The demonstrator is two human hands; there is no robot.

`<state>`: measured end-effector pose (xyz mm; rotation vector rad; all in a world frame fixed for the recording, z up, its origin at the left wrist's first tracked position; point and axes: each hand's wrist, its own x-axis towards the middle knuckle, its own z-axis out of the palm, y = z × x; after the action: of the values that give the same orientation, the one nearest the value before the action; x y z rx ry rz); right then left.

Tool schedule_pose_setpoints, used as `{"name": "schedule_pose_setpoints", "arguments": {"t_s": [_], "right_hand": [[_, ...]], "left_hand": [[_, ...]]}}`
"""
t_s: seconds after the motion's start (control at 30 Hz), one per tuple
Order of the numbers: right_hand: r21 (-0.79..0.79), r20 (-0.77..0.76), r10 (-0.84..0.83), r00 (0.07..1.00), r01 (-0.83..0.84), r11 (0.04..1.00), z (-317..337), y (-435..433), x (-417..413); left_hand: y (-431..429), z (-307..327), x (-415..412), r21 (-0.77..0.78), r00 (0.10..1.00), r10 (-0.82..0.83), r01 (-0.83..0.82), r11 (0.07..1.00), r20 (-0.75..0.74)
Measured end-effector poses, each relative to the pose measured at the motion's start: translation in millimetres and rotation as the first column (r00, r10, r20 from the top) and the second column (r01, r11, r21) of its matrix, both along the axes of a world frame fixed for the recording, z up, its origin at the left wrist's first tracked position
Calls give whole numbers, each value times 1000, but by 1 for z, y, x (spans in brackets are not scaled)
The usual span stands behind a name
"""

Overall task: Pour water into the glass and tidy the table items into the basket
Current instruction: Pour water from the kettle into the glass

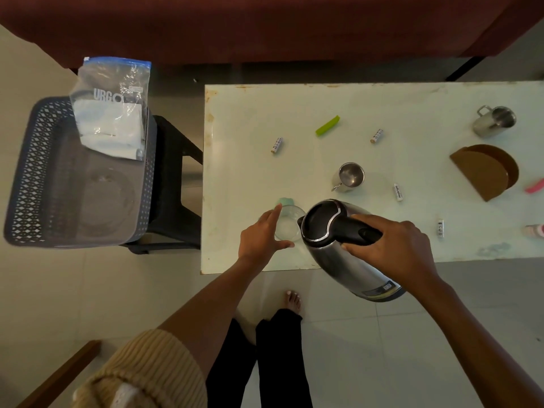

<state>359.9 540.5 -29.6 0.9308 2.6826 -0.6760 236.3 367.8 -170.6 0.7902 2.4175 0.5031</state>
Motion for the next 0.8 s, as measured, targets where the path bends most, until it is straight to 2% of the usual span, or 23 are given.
{"name": "schedule_pose_setpoints", "arguments": {"t_s": [0.8], "right_hand": [[28, 44, 47, 998, -48, 998, 3, 1, -6]], "left_hand": [[0, 3, -1, -8, 1000, -5, 5, 1000, 7]]}}
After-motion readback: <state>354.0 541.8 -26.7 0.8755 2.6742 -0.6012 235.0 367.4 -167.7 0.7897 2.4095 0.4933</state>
